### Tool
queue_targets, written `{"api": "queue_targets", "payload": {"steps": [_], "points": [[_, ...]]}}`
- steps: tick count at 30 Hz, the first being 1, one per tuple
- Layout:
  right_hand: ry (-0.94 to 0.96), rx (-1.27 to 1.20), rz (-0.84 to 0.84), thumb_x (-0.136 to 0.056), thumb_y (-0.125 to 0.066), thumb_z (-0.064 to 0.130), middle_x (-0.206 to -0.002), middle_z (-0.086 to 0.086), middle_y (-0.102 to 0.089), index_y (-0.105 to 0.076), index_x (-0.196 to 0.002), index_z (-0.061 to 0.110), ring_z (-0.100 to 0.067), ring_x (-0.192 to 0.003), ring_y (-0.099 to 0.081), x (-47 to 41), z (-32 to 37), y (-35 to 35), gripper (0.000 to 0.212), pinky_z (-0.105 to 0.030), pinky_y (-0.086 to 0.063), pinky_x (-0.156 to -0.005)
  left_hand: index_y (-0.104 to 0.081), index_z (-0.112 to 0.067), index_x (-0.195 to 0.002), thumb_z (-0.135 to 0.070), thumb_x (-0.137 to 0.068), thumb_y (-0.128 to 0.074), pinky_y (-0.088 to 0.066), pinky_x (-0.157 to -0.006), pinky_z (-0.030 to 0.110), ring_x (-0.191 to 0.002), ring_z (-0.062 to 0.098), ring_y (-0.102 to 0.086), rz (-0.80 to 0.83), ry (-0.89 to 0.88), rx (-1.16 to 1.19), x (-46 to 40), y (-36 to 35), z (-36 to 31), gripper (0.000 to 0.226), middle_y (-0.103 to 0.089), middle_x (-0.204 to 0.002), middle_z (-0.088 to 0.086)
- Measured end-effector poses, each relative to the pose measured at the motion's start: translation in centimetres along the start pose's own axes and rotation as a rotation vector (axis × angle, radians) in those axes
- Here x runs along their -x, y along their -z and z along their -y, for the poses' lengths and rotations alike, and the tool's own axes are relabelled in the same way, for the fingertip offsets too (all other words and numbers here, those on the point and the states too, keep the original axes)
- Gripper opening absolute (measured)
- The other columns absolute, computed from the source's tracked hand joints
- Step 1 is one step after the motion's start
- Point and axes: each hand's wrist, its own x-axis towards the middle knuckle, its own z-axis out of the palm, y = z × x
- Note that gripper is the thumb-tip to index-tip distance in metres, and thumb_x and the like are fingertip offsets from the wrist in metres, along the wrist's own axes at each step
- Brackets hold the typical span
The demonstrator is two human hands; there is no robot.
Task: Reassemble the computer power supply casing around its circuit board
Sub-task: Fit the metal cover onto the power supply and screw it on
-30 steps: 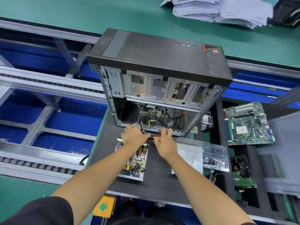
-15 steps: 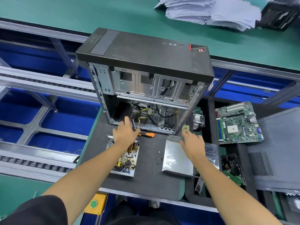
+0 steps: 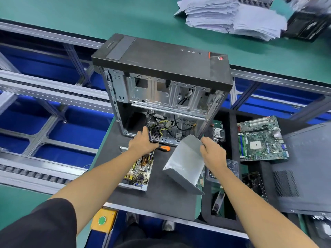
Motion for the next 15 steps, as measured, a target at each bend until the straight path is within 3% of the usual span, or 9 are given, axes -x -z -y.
{"api": "queue_targets", "payload": {"steps": [2, 5, 7, 10, 12, 15], "points": [[-0.009, -0.055, -0.002, -0.087, -0.033, 0.022, -0.064, 0.000, -0.036, -0.026, -0.073, 0.024, -0.013, -0.053, -0.037, -0.1, 0.5, 0.0, 0.016, -0.030, -0.020, -0.049, -0.025, -0.013, -0.144, -0.062, -0.077, -0.074, -0.051, -0.094, 0.050, -0.125, 0.034, -0.046, -0.052, -0.035, 0.004, 0.2, -0.2, -0.1, 0.097, -0.038, -0.135, 0.010], [-0.038, -0.135, -0.031, -0.083, -0.033, 0.022, -0.061, -0.001, -0.036, -0.025, -0.071, 0.023, -0.012, -0.052, -0.033, 0.1, 0.5, -0.3, 0.015, -0.030, -0.021, -0.049, -0.037, -0.013, -0.138, -0.051, -0.087, -0.072, -0.044, -0.100, 0.046, -0.118, 0.033, -0.040, -0.178, -0.279, 0.017, 0.0, 0.1, 0.4, 0.073, -0.035, -0.126, 0.011], [-0.065, -0.170, -0.043, -0.083, -0.035, 0.022, -0.062, -0.003, -0.039, -0.027, -0.072, 0.021, -0.014, -0.053, -0.034, 0.1, 0.4, -0.5, 0.014, -0.030, -0.022, -0.050, -0.046, -0.021, -0.136, -0.042, -0.095, -0.065, -0.040, -0.103, 0.045, -0.114, 0.026, -0.036, -0.141, -0.431, 0.090, -0.2, 1.0, 0.8, 0.050, -0.035, -0.120, 0.004], [-0.117, -0.305, -0.038, -0.082, -0.037, 0.022, -0.061, -0.003, -0.039, -0.030, -0.071, 0.022, -0.016, -0.055, -0.034, 0.0, 0.9, -0.8, 0.013, -0.032, -0.025, -0.052, -0.057, -0.024, -0.124, -0.040, -0.102, -0.055, -0.036, -0.107, 0.048, -0.110, 0.018, -0.032, -0.060, -0.473, 0.261, 0.1, 2.7, 1.4, 0.027, -0.036, -0.111, -0.004], [-0.147, -0.492, -0.020, -0.081, -0.039, 0.020, -0.060, 0.002, -0.038, -0.033, -0.070, 0.021, -0.015, -0.056, -0.033, -0.1, 2.2, -0.9, 0.013, -0.033, -0.026, -0.054, -0.058, -0.028, -0.123, -0.053, -0.102, -0.048, -0.033, -0.112, 0.050, -0.117, 0.018, -0.037, 0.067, -0.480, 0.382, 1.3, 3.7, 1.9, 0.035, -0.045, -0.113, -0.007], [-0.198, -0.755, 0.062, -0.086, -0.045, 0.005, -0.063, 0.001, -0.041, -0.039, -0.070, 0.008, -0.013, -0.060, -0.035, -0.7, 5.7, -0.6, 0.017, -0.033, -0.027, -0.059, -0.049, -0.030, -0.138, -0.090, -0.077, -0.048, -0.034, -0.118, 0.045, -0.136, 0.014, -0.045, 0.321, -0.419, 0.782, 5.0, 4.9, 1.9, 0.086, -0.053, -0.135, -0.011]]}}
